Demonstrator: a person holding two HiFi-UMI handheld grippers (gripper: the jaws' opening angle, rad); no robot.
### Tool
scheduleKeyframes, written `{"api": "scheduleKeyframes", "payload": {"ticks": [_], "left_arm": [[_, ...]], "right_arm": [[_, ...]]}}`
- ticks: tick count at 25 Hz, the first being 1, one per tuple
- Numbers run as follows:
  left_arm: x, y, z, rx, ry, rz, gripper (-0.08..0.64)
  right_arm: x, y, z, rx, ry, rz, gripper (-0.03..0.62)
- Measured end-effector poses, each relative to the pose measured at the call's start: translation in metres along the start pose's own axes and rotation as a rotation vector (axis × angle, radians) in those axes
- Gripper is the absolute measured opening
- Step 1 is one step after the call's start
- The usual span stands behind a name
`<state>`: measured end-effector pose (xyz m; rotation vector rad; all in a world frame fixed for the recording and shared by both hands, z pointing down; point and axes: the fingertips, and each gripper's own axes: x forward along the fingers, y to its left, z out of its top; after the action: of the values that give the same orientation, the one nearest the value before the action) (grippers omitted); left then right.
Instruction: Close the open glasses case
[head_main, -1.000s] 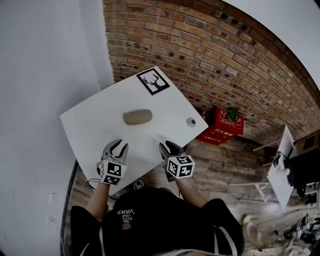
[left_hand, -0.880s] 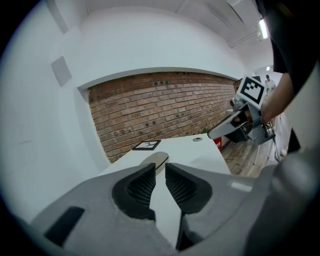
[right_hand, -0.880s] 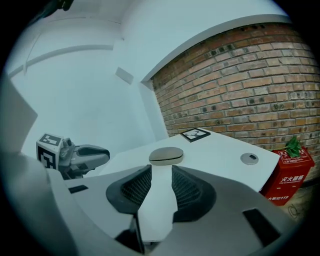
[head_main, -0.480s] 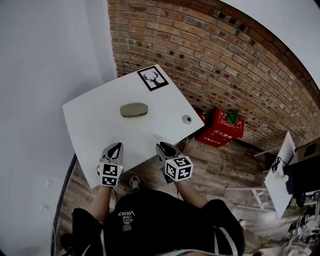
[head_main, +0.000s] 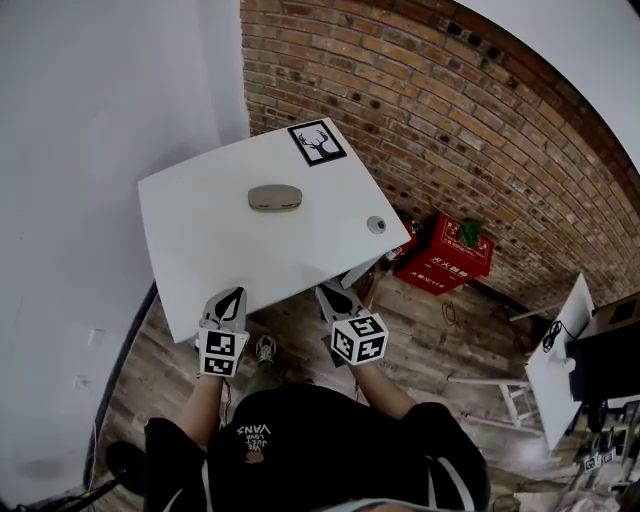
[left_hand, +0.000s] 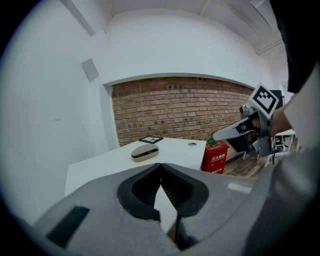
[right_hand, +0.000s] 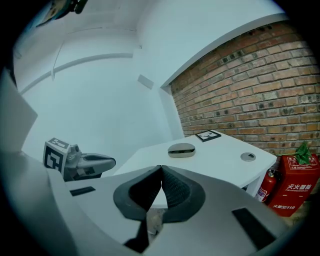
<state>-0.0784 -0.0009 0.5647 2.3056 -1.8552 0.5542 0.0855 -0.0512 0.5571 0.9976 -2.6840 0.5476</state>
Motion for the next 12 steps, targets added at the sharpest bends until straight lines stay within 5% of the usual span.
{"api": "scheduleKeyframes", "payload": {"ticks": [12], "left_arm": [[-0.046,-0.047,-0.025,-0.049,-0.007,0.021,0.011]], "right_arm": [[-0.050,0.023,-0.037,0.002,0.029,0.102,0.000]]}}
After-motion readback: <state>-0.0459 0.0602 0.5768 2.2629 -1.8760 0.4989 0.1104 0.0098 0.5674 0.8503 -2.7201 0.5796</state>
